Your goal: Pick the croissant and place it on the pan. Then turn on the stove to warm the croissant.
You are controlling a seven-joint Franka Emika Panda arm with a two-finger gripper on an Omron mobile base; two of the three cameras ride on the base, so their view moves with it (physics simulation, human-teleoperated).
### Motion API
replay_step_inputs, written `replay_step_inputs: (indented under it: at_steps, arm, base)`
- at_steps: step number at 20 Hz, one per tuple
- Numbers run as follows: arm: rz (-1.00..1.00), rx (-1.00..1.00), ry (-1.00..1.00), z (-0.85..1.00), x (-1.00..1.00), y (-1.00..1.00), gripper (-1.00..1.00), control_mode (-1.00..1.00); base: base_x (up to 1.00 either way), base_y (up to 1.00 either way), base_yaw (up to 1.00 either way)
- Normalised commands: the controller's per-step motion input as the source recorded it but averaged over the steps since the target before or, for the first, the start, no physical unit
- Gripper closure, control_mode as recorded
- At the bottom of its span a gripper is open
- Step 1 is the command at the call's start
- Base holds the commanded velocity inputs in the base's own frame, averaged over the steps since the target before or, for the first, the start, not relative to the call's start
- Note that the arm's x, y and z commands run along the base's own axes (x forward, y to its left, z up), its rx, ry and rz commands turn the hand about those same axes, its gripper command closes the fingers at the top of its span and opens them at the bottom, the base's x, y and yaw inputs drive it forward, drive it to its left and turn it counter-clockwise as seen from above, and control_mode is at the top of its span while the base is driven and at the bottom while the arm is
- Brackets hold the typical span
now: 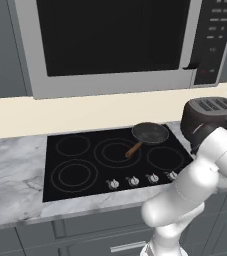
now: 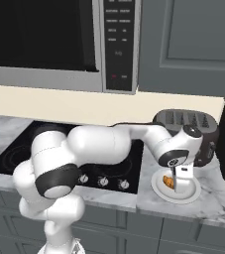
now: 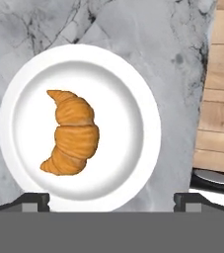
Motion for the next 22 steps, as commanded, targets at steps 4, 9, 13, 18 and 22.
replay_step_inputs:
  at_steps: [4, 9, 13, 18, 22]
  arm:
    - [0.00, 0.02, 0.00, -0.15, 0.21, -0.09, -1.00, -1.00]
    - [0.00, 0.01, 0.00, -0.17, 0.26, -0.04, -1.00, -1.00]
    - [0.00, 0.02, 0.00, -0.19, 0.25, -0.14, -1.00, -1.00]
    - [0.00, 0.02, 0.00, -0.18, 0.22, -0.21, -1.00, -1.00]
    - [0.00, 0.02, 0.01, -0.15, 0.19, -0.28, -1.00, -1.00]
  base:
    - [0.00, 0.00, 0.00]
    - [0.00, 0.00, 0.00]
    - [0.00, 0.00, 0.00]
    - [0.00, 0.00, 0.00]
    - [0.00, 0.00, 0.00]
